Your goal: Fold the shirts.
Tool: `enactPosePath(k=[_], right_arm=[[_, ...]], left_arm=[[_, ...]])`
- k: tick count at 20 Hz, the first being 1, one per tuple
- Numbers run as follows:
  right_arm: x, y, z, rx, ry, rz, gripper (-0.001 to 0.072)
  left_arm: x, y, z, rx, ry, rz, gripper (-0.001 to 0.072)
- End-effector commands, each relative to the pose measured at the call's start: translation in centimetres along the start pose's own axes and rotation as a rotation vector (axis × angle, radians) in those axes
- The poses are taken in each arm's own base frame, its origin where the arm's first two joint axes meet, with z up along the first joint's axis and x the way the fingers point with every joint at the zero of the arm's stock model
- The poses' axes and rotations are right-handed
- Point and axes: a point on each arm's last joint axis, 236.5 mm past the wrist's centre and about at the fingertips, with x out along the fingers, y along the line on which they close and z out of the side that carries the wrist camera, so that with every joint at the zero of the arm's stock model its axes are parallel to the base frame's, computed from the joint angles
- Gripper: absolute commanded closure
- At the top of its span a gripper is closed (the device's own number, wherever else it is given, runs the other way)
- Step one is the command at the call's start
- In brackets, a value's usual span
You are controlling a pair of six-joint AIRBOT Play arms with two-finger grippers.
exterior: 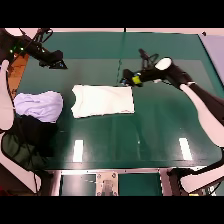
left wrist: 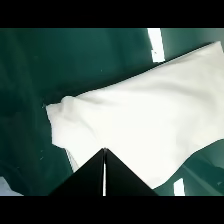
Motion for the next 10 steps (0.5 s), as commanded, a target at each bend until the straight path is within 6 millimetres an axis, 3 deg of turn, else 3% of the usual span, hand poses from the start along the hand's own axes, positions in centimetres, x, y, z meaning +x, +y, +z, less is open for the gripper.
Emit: enactPosePath(k=[1,3,4,7,10], right_arm=[[-3.8,-9.3,-2.8,0.118,0.06,-0.105,0.0155],[-2.4,-11.2,-4.7,0.163,0.109,-0.123,0.0155],[-1.2,-11.3,-5.6,0.154,0.145,-0.12,0.0155],[3.5,-7.2,-7.4,0.137,0.21,0.028,0.0155],[6.5,-3.2,-7.1,0.115,0.218,0.129,0.0156]], left_arm=[[-0.1,1.6,0.2,-0.019,-0.011,0.069,0.0681],[-0.2,2.3,0.4,-0.021,-0.016,0.097,0.0681],[-0.2,2.5,0.4,-0.035,-0.019,0.107,0.0681],[-0.3,3.3,0.6,-0.038,-0.027,0.14,0.0681],[-0.6,5.0,0.4,-0.028,-0.019,0.213,0.0681]])
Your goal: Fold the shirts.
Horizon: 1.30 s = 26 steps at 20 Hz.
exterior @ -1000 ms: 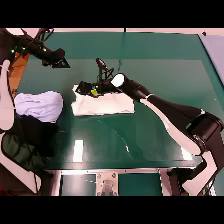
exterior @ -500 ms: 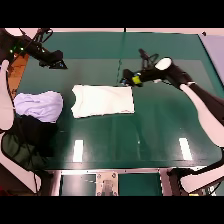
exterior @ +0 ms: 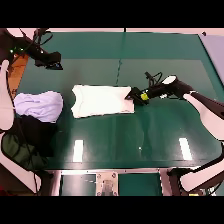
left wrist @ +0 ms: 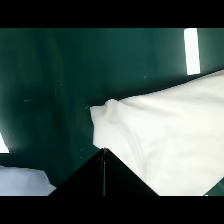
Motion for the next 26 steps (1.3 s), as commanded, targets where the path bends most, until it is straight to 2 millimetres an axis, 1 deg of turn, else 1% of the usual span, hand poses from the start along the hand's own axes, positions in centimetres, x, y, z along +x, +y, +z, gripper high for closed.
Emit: enactPosePath(k=[1,2,3,4,5,6,7,8,10,12,13,14,15,16,17,18,19,20,22,24,25,26], right_arm=[[3.2,3.9,0.5,-0.036,0.014,0.107,0.02],[3.1,5.0,1.3,-0.058,-0.001,0.121,0.0486],[2.5,6.0,2.3,-0.083,-0.027,0.131,0.0688],[1.4,6.8,3.7,-0.098,-0.058,0.144,0.0697],[0.0,7.1,4.9,-0.098,-0.089,0.15,0.0698],[-1.8,6.8,6.2,-0.09,-0.129,0.144,0.0699],[-4.3,5.9,7.6,-0.079,-0.18,0.132,0.0699],[-7.1,4.7,8.6,-0.065,-0.224,0.112,0.07],[-14.2,1.0,10.2,-0.009,-0.34,0.069,0.0699],[-21.5,-3.4,10.6,0.089,-0.488,0.048,0.0699],[-25.5,-6.3,10.0,0.156,-0.571,0.033,0.0699],[-29.4,-9.5,8.9,0.225,-0.654,0.014,0.0699],[-32.7,-12.7,7.3,0.299,-0.729,-0.011,0.0699],[-36.0,-16.2,5.2,0.378,-0.807,-0.043,0.0699],[-38.7,-19.3,2.8,0.446,-0.876,-0.072,0.0698],[-40.8,-22.0,0.2,0.514,-0.937,-0.095,0.0698],[-42.3,-24.8,-2.9,0.601,-0.981,-0.109,0.0698],[-42.8,-27.3,-6.0,0.671,-1.0,-0.126,0.0698],[-42.7,-31.6,-11.3,0.806,-1.029,-0.145,0.0698],[-42.0,-34.7,-15.7,0.944,-1.097,-0.156,0.0698],[-41.5,-35.9,-17.7,1.007,-1.129,-0.166,0.0698],[-40.9,-36.7,-19.1,1.053,-1.148,-0.172,0.0698]], left_arm=[[-0.1,1.7,-0.1,0.002,0.005,0.071,0.0681],[-0.1,1.7,-0.2,0.002,0.009,0.07,0.0681],[-0.1,1.7,-0.3,0.001,0.013,0.069,0.0681],[-0.1,1.7,-0.3,0.001,0.015,0.069,0.0681],[-0.1,1.7,-0.4,0.001,0.015,0.069,0.0681],[-0.1,1.6,-0.4,0.001,0.019,0.068,0.0681],[-0.1,1.6,-0.6,0.001,0.025,0.067,0.0682],[-0.1,1.6,-0.7,0.001,0.029,0.067,0.0681],[-0.1,1.6,-0.8,0.001,0.032,0.066,0.0681],[-0.1,1.6,-0.9,0.001,0.036,0.066,0.0681],[-0.1,1.6,-0.9,0.001,0.038,0.066,0.0681],[-0.1,1.6,-0.9,0.001,0.038,0.066,0.0681],[-0.1,1.6,-0.9,0.001,0.038,0.066,0.0681],[-0.1,1.6,-0.9,0.001,0.038,0.066,0.0681],[-0.1,1.6,-0.9,0.001,0.037,0.065,0.0681],[-0.1,1.6,-0.9,0.001,0.038,0.065,0.0681],[-0.1,1.6,-0.9,0.001,0.037,0.065,0.0681],[-0.1,1.5,-0.9,0.001,0.038,0.064,0.0681],[-0.1,1.2,-0.8,0.0,0.035,0.05,0.0681],[0.0,0.8,-0.8,0.003,0.035,0.04,0.0681],[0.1,0.5,-0.8,0.005,0.035,0.032,0.0681],[0.1,0.3,-0.7,0.004,0.033,0.022,0.0681]])
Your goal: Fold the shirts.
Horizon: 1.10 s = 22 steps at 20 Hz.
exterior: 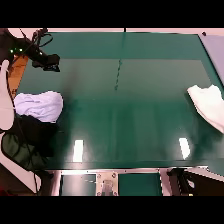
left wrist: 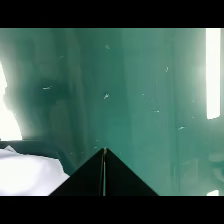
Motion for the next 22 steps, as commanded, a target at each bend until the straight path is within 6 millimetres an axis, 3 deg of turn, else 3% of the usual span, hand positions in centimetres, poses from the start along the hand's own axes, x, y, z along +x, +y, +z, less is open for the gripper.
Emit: enactPosePath(k=[1,5,6,7,9,10,11,12,13,15,17,19,22], right_arm=[[-2.1,-7.9,-0.5,0.167,-0.103,-0.083,0.0698],[-2.5,-10.3,-1.5,0.148,-0.069,-0.181,0.0681],[-2.9,-10.8,-2.0,0.164,-0.04,-0.209,0.0488],[-3.6,-11.4,-2.8,0.181,0.005,-0.245,0.0352],[-7.2,-13.7,-3.6,0.264,0.081,-0.407,0.0362],[-10.0,-15.1,-3.6,0.304,0.104,-0.534,0.0416],[-12.4,-15.5,-2.8,0.314,0.1,-0.616,0.0547],[-13.6,-14.6,-1.5,0.289,0.08,-0.627,0.0604],[-13.5,-12.6,-0.3,0.259,0.06,-0.589,0.0686],[-10.9,-6.3,1.6,0.14,0.051,-0.455,0.0697],[-7.6,-0.2,1.1,-0.039,0.098,-0.386,0.0697],[-3.9,6.2,-2.1,-0.283,0.187,-0.339,0.0697],[1.2,14.8,-10.7,-0.64,0.322,-0.237,0.0697]], left_arm=[[0.0,-0.7,0.1,0.002,-0.003,-0.025,0.0681],[0.0,-0.8,-0.2,0.002,0.009,-0.027,0.0681],[0.0,-0.8,-0.3,0.002,0.015,-0.028,0.0681],[0.0,-0.8,-0.5,0.002,0.023,-0.029,0.0681],[0.0,-0.9,-1.1,0.002,0.046,-0.032,0.0681],[0.0,-0.9,-1.3,0.003,0.056,-0.033,0.0681],[0.0,-0.9,-1.3,0.003,0.056,-0.033,0.0681],[0.0,-0.9,-1.0,0.002,0.044,-0.031,0.0681],[0.0,-0.8,-0.6,-0.001,0.025,-0.029,0.0682],[-0.5,-0.9,0.0,-0.002,-0.006,-0.025,0.0682],[-2.0,-1.6,0.2,0.016,-0.033,-0.015,0.0683],[-3.4,-2.5,-0.4,0.035,-0.052,0.008,0.0683],[-3.3,-4.4,-4.3,0.047,0.014,-0.002,0.0683]])
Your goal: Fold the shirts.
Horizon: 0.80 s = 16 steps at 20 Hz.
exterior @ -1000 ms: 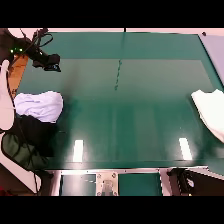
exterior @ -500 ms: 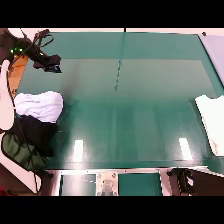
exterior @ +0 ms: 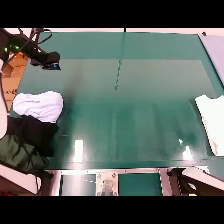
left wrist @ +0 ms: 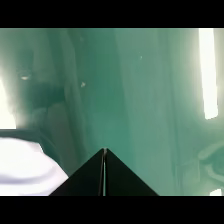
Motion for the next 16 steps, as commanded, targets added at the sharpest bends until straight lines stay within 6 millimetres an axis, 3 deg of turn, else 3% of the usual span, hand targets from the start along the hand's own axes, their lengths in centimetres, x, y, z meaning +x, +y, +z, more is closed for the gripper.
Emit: enactPosePath(k=[1,4,6,8,12,16], right_arm=[[2.6,13.3,-5.1,-0.426,0.045,0.075,0.0697],[5.3,20.5,-12.0,-0.716,0.091,0.094,0.0698],[7.3,22.9,-16.0,-0.814,0.151,0.112,0.0698],[9.3,24.2,-19.1,-0.883,0.213,0.107,0.0698],[11.2,25.3,-22.8,-0.956,0.281,0.107,0.0697],[11.1,25.7,-24.3,-0.99,0.293,0.114,0.0697]], left_arm=[[0.0,-2.0,-4.1,0.014,0.056,0.0,0.0683],[2.0,-4.2,-9.6,0.005,0.103,-0.009,0.0683],[3.5,-5.3,-13.5,-0.012,0.123,-0.012,0.0682],[4.3,-5.5,-16.2,-0.026,0.143,-0.012,0.0682],[4.8,-5.4,-17.1,-0.051,0.159,-0.013,0.0681],[4.9,-5.3,-16.7,-0.05,0.14,-0.012,0.0681]])
